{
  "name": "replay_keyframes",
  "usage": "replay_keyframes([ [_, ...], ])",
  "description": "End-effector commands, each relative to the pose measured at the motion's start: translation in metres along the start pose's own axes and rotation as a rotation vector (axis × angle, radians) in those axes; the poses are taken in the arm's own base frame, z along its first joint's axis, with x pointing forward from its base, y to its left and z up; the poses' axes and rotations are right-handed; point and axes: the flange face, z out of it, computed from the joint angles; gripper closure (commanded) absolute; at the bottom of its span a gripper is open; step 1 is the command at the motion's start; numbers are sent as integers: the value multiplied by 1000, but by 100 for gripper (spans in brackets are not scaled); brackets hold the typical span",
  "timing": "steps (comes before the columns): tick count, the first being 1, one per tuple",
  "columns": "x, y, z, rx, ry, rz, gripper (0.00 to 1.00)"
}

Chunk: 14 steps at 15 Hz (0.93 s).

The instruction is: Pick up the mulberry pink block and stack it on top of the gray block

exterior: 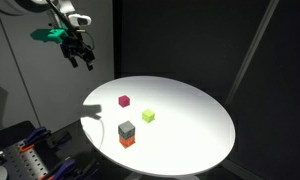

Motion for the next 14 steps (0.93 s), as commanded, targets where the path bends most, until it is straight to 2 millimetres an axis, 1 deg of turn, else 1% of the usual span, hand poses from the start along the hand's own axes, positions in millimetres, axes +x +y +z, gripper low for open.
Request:
replay_keyframes([
  [1,25,7,-12,37,-12,47,0],
  [4,40,14,-17,54,-33,86,0],
  [6,49,17,-15,58,-57,115,0],
  [9,61,20,-9,69,-77,146,0],
  [14,84,26,8,86,-84,198,0],
])
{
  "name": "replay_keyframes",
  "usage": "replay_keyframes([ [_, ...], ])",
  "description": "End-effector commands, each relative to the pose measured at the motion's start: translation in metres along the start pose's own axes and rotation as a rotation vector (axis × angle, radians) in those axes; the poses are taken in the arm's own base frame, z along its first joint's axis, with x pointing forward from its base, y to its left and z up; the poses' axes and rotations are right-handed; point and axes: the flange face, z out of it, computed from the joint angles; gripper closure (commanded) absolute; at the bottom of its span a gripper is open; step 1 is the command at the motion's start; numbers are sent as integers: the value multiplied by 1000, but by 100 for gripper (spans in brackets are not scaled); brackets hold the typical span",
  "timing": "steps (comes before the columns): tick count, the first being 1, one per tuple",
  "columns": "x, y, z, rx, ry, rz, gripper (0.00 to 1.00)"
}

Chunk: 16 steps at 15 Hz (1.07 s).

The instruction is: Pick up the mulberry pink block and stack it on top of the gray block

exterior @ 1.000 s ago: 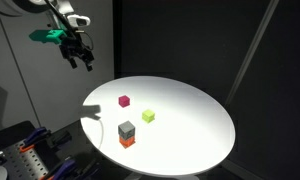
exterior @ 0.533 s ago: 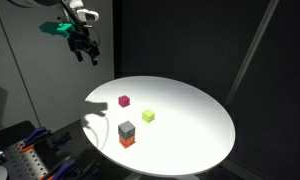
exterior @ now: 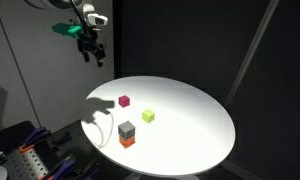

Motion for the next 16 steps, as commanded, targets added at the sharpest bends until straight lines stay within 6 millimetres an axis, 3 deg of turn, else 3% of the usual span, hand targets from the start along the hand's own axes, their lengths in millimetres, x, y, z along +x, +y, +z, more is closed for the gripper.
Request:
replay_keyframes([
  [1,26,5,7,25,-11,59,0],
  [16,82,22,57,44,7,193,0],
])
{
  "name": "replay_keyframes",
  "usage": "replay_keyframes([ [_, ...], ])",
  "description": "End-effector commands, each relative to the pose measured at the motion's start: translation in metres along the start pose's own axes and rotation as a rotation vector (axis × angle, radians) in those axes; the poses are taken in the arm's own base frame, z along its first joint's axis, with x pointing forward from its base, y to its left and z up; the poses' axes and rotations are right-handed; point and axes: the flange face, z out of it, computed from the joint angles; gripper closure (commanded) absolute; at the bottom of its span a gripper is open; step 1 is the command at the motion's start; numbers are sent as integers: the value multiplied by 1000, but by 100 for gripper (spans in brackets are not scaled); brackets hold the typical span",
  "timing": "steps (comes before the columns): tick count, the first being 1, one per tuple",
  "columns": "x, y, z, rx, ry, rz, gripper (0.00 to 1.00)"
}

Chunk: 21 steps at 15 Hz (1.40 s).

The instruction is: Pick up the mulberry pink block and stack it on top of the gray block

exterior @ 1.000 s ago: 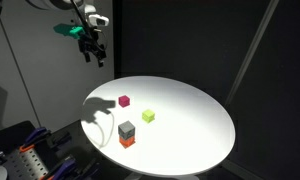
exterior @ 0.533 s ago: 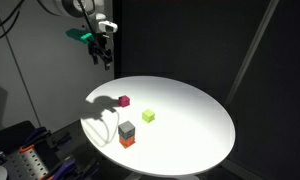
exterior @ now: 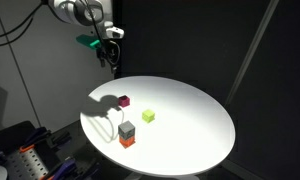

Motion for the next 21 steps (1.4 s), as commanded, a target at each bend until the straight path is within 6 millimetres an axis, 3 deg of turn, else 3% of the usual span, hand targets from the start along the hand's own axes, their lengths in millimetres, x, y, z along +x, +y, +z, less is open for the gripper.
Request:
replay_keyframes([
  [1,18,3,10,9,2,46,0],
  [21,76,28,92,-9,-105,135,0],
])
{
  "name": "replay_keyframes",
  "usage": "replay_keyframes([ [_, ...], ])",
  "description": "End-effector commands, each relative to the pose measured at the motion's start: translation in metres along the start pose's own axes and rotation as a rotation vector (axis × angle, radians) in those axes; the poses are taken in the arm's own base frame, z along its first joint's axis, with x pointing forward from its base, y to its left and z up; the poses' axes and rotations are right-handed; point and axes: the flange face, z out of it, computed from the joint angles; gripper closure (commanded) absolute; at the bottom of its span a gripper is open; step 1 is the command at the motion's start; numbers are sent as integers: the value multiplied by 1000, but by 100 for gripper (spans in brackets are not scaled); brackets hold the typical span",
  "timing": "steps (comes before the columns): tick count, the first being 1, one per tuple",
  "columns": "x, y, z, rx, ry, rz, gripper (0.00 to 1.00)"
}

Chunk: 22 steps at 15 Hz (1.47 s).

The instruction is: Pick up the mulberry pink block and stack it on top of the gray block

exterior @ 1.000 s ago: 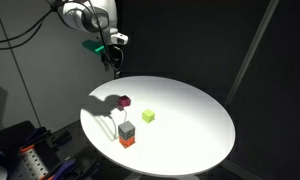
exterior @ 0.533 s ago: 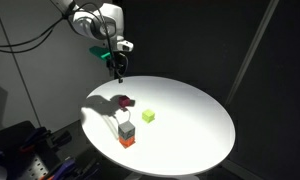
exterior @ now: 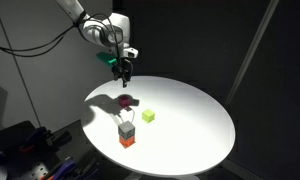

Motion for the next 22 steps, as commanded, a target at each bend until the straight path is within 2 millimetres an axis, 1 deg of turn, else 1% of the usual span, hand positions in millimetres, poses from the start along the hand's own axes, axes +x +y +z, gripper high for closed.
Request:
replay_keyframes([
  [1,18,-1,5,8,-16,29,0],
  [5,26,-1,21,6,-24,29,0],
  [15,31,0,58,9,-44,31,0],
  [19,32,-1,66,9,-32,34,0],
  [20,25,0,66,-7,-45,17,0],
  [22,26,0,69,-7,-43,18,0],
])
